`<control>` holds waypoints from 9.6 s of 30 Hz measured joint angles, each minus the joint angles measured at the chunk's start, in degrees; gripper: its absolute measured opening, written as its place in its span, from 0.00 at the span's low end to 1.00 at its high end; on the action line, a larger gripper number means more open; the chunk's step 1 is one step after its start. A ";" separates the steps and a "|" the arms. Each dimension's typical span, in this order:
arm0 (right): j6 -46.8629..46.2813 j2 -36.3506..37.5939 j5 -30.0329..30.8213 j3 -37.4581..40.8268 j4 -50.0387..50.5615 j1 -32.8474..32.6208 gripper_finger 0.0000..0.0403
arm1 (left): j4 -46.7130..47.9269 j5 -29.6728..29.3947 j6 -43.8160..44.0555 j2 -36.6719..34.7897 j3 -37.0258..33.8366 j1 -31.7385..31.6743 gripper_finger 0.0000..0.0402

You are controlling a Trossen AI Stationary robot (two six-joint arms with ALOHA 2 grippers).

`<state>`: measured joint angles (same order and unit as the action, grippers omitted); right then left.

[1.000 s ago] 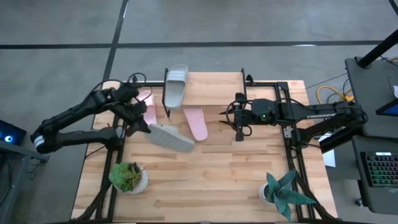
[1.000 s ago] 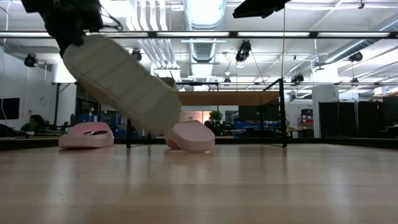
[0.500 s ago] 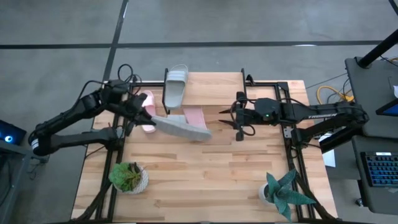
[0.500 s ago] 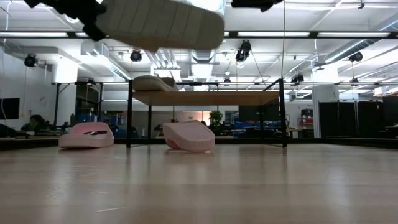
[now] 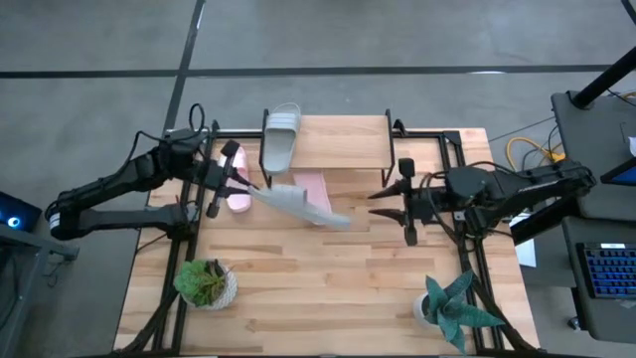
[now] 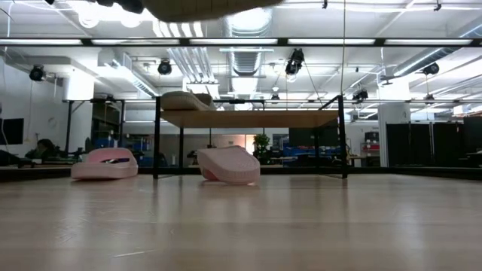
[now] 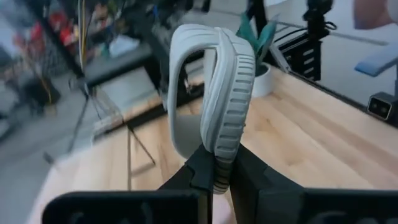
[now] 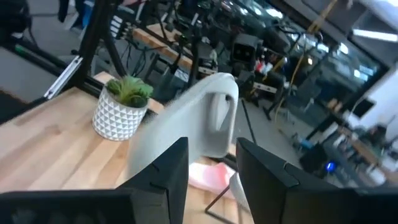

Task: Pick and place slides into the shelf
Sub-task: Put the gray slide on the shelf

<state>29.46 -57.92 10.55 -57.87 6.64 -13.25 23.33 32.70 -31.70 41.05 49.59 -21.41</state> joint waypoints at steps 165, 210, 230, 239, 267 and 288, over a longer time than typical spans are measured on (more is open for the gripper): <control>-10.75 -47.51 12.40 -58.88 48.99 17.69 0.03 | -28.92 -51.40 -24.36 23.07 -2.76 8.86 0.49; -6.47 -33.07 34.24 -49.49 54.67 -12.71 0.42 | -30.50 -47.21 -24.20 20.62 -3.99 8.18 0.05; -4.99 -33.75 38.86 -46.75 49.76 -10.25 0.56 | -34.14 -43.38 -22.30 20.62 -3.83 8.42 0.05; -4.04 -34.55 38.80 -46.69 44.32 -8.45 0.51 | -35.34 -43.15 -22.21 20.62 -4.09 8.42 0.05; -4.40 -35.97 48.46 -44.12 44.15 -7.15 0.12 | -23.50 -49.68 -1.60 12.43 -3.84 8.44 0.56; -1.02 -35.97 50.10 -27.13 19.07 5.15 0.11 | -18.80 -37.24 28.41 -5.21 -4.11 8.45 0.60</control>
<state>28.44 -93.89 60.64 -85.00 25.72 -8.10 4.53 -4.54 -3.29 35.84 45.48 -12.96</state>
